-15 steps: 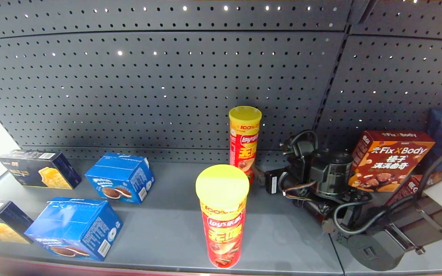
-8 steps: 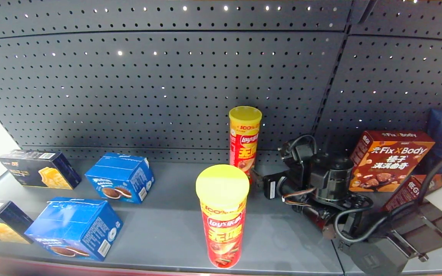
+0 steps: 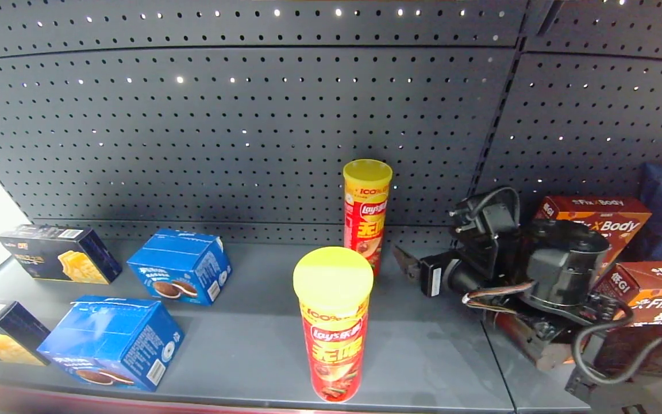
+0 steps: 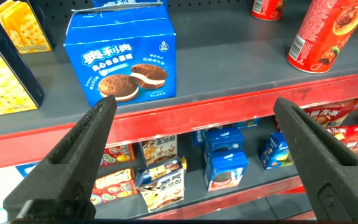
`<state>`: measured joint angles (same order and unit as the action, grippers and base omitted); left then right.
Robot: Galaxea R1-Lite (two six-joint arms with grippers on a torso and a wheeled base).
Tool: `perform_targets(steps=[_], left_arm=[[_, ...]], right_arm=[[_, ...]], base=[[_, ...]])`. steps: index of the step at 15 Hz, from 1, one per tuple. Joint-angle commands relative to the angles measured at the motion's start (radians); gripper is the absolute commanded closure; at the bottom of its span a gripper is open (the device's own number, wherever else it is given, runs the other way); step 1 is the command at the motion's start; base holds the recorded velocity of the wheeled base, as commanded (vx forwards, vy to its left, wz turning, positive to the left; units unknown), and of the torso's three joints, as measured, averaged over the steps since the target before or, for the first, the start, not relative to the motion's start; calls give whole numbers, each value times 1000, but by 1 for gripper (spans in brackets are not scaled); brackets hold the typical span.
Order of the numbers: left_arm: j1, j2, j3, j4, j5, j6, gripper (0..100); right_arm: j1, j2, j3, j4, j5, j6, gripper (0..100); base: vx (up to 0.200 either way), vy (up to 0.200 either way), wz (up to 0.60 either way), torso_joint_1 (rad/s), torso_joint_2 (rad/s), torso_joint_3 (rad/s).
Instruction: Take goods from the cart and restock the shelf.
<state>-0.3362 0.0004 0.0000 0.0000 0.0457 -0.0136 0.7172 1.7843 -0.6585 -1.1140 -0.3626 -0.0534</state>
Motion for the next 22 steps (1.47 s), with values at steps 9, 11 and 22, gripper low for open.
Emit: perform_targets(steps=[9, 11, 22], left_arm=[[0, 0, 0, 0, 0, 0, 0], [-1, 0, 0, 0, 0, 0, 0], [-1, 0, 0, 0, 0, 0, 0]], right_arm=[[45, -804, 367, 243, 73, -92, 0], [-33, -951, 458, 295, 73, -85, 0], [-645, -1542, 659, 847, 246, 64, 0]], base=[[0, 0, 0, 0, 0, 0], [0, 0, 0, 0, 0, 0], [0, 0, 0, 0, 0, 0]])
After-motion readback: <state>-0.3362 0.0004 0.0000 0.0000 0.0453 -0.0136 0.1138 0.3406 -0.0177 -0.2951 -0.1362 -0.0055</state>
